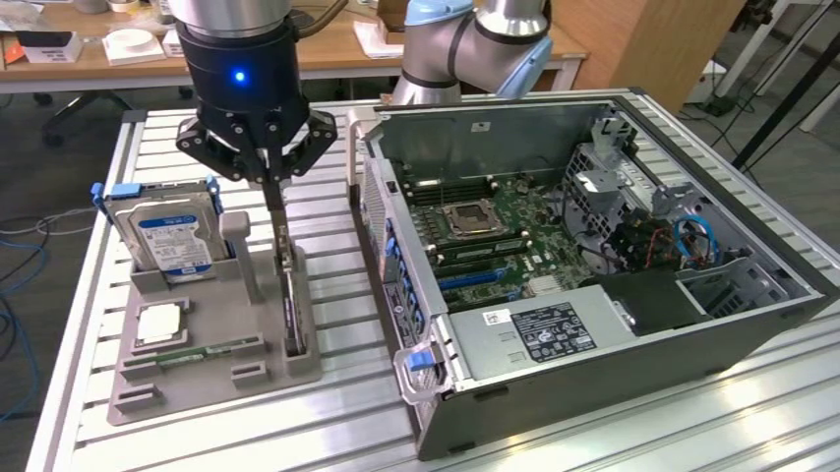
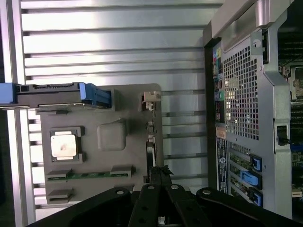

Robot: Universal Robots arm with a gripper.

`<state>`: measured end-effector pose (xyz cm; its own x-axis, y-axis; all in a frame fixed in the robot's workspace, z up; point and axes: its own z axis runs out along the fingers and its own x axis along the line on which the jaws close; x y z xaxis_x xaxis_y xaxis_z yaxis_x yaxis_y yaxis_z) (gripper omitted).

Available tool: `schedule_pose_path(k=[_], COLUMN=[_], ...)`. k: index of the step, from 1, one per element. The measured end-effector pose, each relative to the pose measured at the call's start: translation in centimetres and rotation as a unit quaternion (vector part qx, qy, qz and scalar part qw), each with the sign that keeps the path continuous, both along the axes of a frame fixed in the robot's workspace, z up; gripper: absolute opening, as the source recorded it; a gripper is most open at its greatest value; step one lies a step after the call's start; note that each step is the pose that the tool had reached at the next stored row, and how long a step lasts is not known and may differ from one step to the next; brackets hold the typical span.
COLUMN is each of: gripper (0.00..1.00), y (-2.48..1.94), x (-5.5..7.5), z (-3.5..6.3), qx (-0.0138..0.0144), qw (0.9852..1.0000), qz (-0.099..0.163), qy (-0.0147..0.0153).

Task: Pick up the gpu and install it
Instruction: 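Reach for the gpu, then pick up the gpu and move the gpu toward the slot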

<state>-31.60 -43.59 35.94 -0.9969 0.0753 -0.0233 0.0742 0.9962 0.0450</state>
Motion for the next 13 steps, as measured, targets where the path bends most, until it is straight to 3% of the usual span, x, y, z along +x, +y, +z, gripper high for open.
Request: schedule_pose_path(k=[13], gripper=[0.11], y=[0.00], x=[0.00], z=[0.00], qx=[0.0000], qw=[1.0000], qz=[0.000], qy=[0.0000])
